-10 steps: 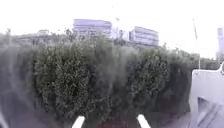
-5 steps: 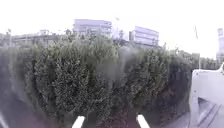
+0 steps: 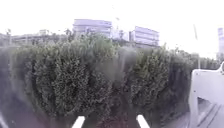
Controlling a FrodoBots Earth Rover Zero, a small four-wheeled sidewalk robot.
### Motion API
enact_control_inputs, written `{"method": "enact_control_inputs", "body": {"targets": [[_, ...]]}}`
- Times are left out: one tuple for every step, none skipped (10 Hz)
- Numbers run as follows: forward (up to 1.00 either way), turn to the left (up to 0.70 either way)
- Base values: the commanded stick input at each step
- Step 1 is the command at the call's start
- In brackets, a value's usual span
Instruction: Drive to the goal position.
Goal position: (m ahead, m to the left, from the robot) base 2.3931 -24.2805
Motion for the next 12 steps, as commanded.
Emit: {"method": "enact_control_inputs", "body": {"targets": [[0.0,0.0],[0.0,0.0],[0.0,0.0],[0.0,0.0],[0.0,0.0],[0.0,0.0],[0.0,0.0],[0.0,0.0],[0.0,0.0],[0.29,0.0],[0.64,0.0],[0.98,0.0]]}}
